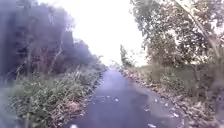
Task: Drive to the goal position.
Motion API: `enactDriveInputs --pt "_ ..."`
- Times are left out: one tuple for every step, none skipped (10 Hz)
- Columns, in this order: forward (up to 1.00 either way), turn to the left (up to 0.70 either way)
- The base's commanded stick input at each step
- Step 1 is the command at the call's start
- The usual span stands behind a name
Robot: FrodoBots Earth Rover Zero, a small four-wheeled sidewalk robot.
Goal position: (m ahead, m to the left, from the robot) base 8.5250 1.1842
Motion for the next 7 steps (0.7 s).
enactDriveInputs --pt "0.70 0.00" --pt "0.70 0.00" --pt "0.70 0.00" --pt "0.85 0.00" --pt "0.85 0.00" --pt "0.85 0.00" --pt "0.85 0.00"
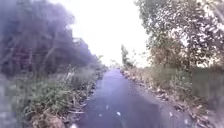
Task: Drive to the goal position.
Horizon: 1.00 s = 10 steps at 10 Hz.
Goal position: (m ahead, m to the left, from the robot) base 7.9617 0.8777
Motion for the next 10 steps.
enactDriveInputs --pt "0.85 0.00" --pt "0.85 0.00" --pt "0.85 0.00" --pt "0.85 0.00" --pt "0.85 0.00" --pt "0.85 0.00" --pt "0.85 0.00" --pt "0.85 0.00" --pt "0.85 0.00" --pt "0.85 0.00"
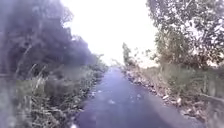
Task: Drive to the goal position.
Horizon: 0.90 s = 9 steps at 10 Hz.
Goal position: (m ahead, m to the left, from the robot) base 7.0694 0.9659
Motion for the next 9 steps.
enactDriveInputs --pt "0.85 0.00" --pt "0.85 0.00" --pt "0.85 0.00" --pt "0.85 0.00" --pt "0.85 0.00" --pt "0.85 0.00" --pt "0.85 0.00" --pt "0.85 0.00" --pt "0.85 0.00"
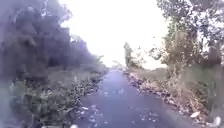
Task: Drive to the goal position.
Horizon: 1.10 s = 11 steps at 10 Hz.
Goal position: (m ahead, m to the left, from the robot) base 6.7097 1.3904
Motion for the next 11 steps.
enactDriveInputs --pt "0.85 0.00" --pt "0.85 0.00" --pt "0.85 0.00" --pt "0.85 0.00" --pt "0.85 0.00" --pt "0.85 0.00" --pt "0.85 0.00" --pt "0.85 0.00" --pt "0.85 0.00" --pt "0.85 0.00" --pt "0.85 0.00"
